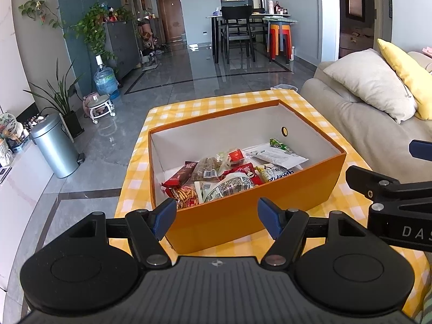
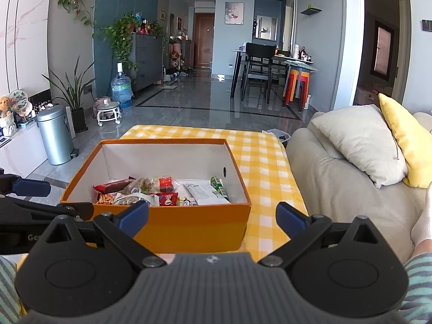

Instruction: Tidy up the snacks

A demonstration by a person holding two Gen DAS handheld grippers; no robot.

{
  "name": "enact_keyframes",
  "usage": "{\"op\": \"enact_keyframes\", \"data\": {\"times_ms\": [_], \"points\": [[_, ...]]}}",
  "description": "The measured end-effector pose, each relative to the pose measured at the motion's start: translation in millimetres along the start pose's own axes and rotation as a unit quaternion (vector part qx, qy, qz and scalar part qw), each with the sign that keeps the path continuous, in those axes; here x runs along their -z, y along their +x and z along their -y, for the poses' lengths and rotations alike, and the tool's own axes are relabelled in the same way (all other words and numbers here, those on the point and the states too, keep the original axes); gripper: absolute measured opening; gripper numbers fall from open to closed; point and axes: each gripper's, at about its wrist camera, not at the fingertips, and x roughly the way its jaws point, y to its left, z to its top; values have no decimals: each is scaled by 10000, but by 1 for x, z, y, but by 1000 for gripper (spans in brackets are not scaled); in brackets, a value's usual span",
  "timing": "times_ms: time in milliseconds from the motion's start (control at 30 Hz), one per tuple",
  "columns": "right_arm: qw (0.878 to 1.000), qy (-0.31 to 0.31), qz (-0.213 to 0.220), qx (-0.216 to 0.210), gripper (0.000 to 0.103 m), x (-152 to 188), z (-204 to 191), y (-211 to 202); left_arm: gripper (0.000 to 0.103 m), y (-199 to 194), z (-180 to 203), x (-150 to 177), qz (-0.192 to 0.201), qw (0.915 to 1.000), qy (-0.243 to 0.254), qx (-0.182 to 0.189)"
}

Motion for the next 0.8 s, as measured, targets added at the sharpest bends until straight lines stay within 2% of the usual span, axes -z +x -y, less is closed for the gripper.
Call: {"op": "enact_keyframes", "data": {"times_ms": [800], "points": [[9999, -102, 62, -64, 97, 4, -3, -6, 81, -3, 2, -1, 38, 10000, -19, -16]]}}
